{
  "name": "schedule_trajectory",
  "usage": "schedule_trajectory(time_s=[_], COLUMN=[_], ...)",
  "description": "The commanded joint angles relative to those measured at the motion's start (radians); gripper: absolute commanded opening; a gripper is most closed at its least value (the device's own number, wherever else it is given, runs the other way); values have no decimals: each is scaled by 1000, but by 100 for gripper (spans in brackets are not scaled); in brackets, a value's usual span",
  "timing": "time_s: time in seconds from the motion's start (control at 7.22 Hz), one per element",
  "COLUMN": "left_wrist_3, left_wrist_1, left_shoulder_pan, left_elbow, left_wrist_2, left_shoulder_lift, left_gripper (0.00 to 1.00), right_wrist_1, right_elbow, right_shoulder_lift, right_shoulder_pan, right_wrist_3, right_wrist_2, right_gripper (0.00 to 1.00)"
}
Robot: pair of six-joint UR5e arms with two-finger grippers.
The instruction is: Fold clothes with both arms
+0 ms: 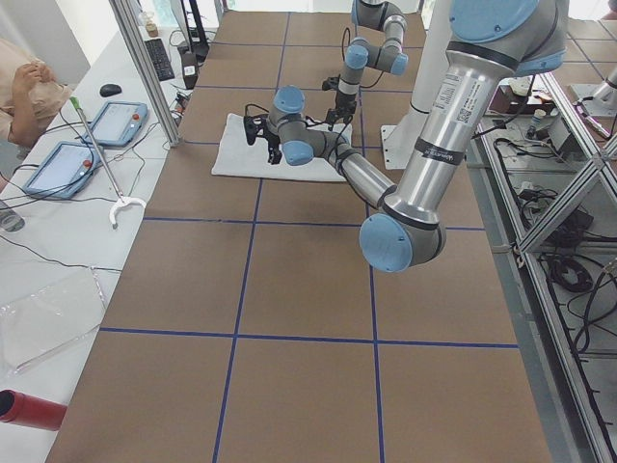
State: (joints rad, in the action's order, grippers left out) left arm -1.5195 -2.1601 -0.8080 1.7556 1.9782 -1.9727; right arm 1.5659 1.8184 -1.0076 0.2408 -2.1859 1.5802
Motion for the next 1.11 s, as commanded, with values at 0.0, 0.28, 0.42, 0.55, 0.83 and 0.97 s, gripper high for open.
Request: schedule_trajectory(time_s=[0.0, 0.28, 0.42, 0.55, 0.83, 0.97], left_wrist_3=[-1, -2, -2, -2, -2, -2], left_wrist_1=[0, 0, 0, 0, 0, 2], left_shoulder_pan=[6, 6, 6, 6, 6, 6], left_elbow=[25, 25, 25, 25, 25, 25], left_wrist_2=[-1, -2, -2, -4, -4, -4], left_shoulder_lift=[5, 8, 12, 14, 14, 14], left_gripper=[100, 100, 100, 100, 100, 100], right_wrist_1=[-3, -1, -1, -1, -1, -3], right_elbow=[-5, -7, -7, -8, -19, -36], right_shoulder_lift=[-22, -22, -22, -20, -20, -20], right_shoulder_pan=[-18, -9, -6, 6, 17, 17], right_wrist_3=[-2, 0, -2, 1, 8, 6], right_wrist_2=[-5, -5, -5, -3, -2, 0], right_gripper=[100, 98, 92, 90, 90, 90])
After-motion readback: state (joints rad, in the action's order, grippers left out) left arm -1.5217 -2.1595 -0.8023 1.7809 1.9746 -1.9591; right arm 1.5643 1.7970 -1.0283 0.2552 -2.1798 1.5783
